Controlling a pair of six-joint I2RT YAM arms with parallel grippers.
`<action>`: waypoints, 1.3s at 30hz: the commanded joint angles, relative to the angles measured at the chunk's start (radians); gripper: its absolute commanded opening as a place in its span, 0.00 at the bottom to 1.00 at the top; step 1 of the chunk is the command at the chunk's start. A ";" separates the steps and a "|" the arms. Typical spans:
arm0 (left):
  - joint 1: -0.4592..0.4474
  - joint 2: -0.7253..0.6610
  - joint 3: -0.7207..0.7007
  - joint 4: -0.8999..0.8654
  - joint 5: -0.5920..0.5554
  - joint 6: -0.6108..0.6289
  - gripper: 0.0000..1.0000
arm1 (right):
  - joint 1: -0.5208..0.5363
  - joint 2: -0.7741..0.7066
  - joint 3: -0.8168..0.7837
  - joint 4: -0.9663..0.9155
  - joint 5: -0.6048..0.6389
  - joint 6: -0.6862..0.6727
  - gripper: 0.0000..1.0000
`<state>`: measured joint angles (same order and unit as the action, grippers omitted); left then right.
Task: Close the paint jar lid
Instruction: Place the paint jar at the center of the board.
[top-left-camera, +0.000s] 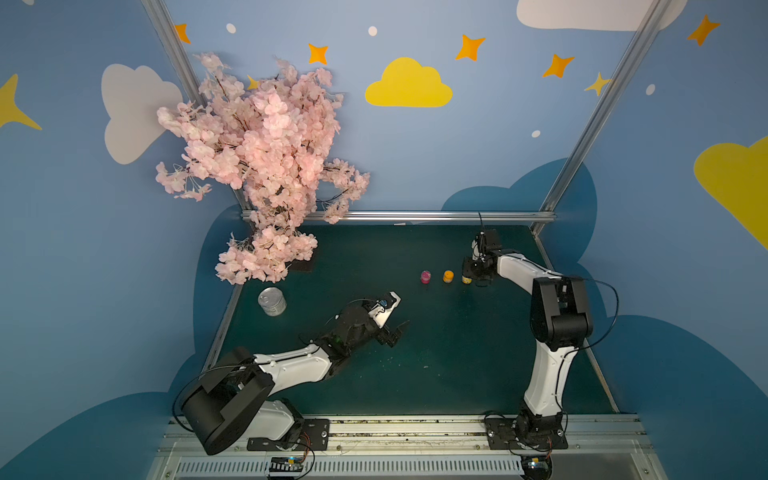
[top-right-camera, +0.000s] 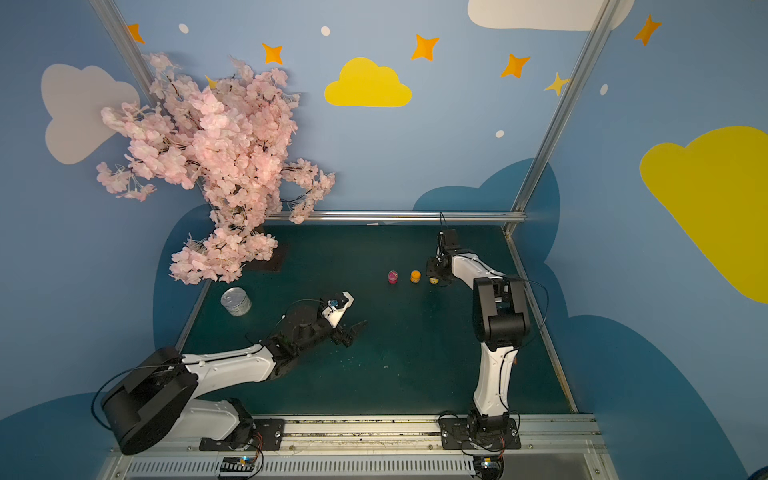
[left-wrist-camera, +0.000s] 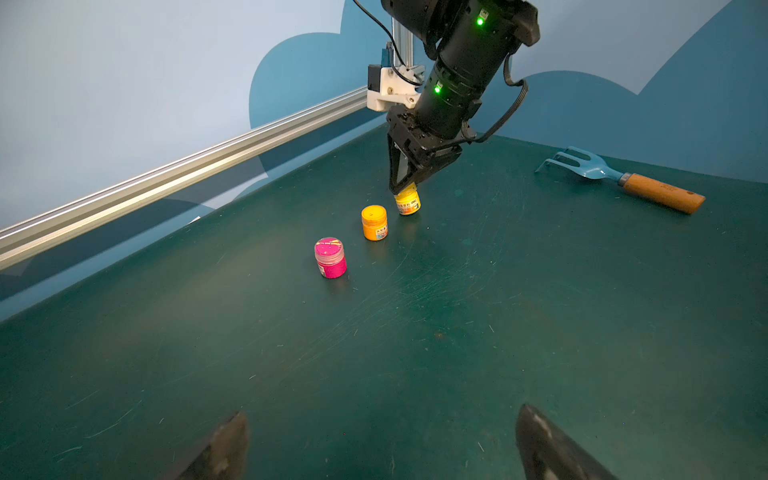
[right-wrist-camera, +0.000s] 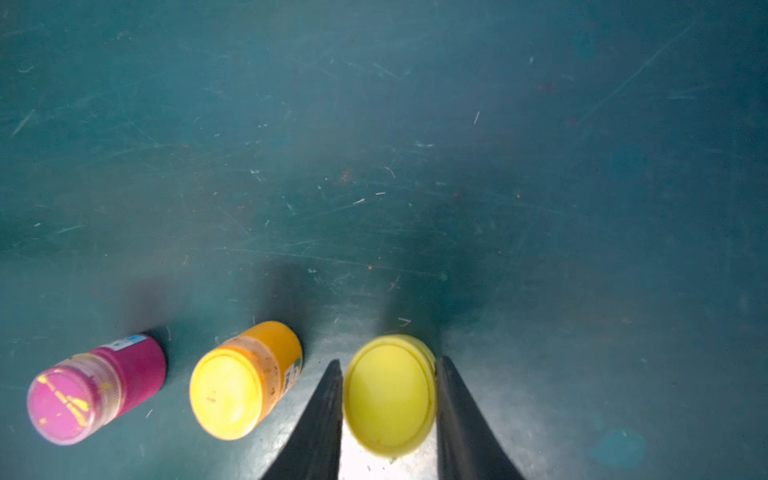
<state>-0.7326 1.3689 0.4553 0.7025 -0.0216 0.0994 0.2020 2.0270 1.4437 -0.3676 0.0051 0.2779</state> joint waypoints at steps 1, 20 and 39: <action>0.005 -0.011 0.011 0.000 0.010 -0.010 1.00 | 0.014 0.000 0.000 -0.001 0.047 0.007 0.00; 0.006 -0.010 0.016 -0.011 0.040 -0.013 1.00 | 0.026 -0.030 -0.037 0.018 0.076 0.007 0.35; 0.006 -0.003 0.016 -0.008 0.056 -0.016 1.00 | 0.036 -0.123 -0.149 0.120 0.116 -0.014 0.57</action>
<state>-0.7311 1.3666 0.4553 0.6949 0.0174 0.0959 0.2279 1.9690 1.3178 -0.2913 0.0933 0.2802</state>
